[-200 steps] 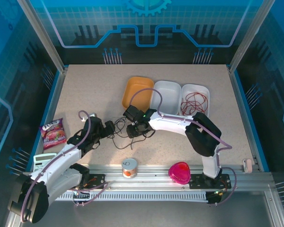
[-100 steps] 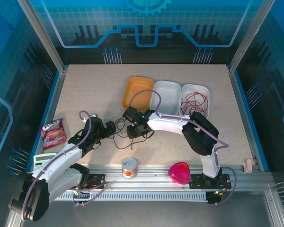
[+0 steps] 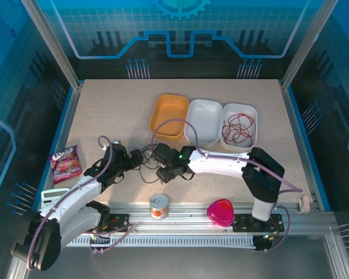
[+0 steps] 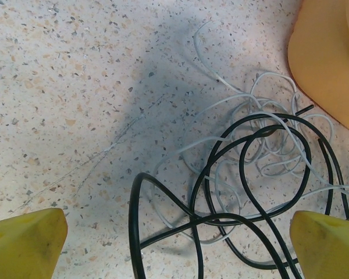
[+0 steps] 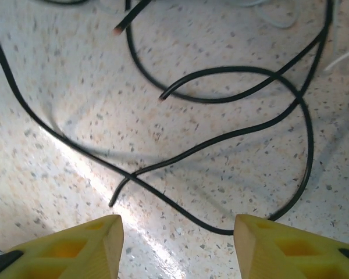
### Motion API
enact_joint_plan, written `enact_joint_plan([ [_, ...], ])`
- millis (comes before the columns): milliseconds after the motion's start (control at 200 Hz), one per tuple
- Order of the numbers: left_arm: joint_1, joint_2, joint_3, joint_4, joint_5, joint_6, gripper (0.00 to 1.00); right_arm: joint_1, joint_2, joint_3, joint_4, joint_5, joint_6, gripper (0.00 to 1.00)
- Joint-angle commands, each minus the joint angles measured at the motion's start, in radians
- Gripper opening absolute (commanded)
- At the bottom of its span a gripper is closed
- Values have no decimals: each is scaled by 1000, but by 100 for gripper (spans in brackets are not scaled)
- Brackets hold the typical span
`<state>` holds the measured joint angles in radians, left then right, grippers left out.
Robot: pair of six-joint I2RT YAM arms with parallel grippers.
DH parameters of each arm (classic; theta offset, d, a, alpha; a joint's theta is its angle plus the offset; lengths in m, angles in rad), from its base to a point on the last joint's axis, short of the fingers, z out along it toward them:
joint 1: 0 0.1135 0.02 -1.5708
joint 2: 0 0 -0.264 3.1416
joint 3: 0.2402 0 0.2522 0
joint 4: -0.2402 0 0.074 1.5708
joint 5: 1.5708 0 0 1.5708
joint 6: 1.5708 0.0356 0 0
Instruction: Untangle the cables
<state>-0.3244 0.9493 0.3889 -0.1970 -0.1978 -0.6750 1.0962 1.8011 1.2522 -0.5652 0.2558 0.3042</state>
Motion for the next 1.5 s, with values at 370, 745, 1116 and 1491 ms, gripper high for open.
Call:
enact_joint_plan([
  [370, 20, -2, 13, 4, 29, 8, 99, 21, 167, 77, -86, 91, -206, 56],
  [745, 25, 2, 19, 8, 38, 6, 99, 14, 143, 123, -123, 79, -224, 10],
  [1116, 25, 16, 22, 9, 38, 9, 99, 18, -42, 175, -191, 156, -237, 0],
  [1491, 27, -34, 19, -8, 19, -14, 99, -18, -204, 179, -243, 264, -185, 0],
])
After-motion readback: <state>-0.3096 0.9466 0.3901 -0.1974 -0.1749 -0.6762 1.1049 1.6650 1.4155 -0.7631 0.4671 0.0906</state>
